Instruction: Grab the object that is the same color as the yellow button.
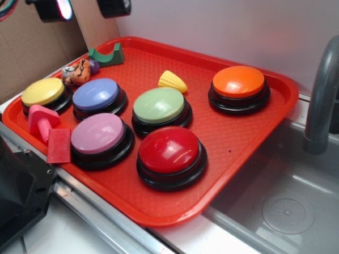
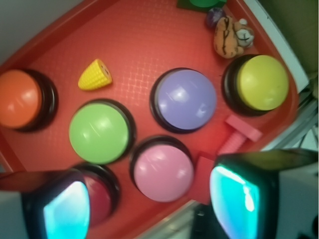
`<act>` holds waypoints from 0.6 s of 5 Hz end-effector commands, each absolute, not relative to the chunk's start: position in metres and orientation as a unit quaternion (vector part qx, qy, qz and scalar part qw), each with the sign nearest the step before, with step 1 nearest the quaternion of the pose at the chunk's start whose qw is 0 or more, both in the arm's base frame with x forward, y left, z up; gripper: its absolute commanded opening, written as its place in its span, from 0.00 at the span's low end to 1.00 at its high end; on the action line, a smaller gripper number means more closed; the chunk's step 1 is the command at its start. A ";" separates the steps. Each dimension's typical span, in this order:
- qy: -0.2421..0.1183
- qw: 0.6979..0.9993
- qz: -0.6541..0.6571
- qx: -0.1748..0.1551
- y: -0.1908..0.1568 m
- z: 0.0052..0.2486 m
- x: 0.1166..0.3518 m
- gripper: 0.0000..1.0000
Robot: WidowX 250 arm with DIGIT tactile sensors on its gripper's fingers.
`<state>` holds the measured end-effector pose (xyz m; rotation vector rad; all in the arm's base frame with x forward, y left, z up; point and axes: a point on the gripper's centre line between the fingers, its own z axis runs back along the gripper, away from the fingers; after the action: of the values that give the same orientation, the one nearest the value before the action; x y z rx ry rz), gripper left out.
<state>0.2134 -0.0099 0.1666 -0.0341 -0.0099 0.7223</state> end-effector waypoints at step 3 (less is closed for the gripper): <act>-0.068 0.861 0.502 -0.044 -0.006 0.088 0.315 1.00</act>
<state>0.3052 -0.0126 0.0689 -0.0533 -0.0785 1.0563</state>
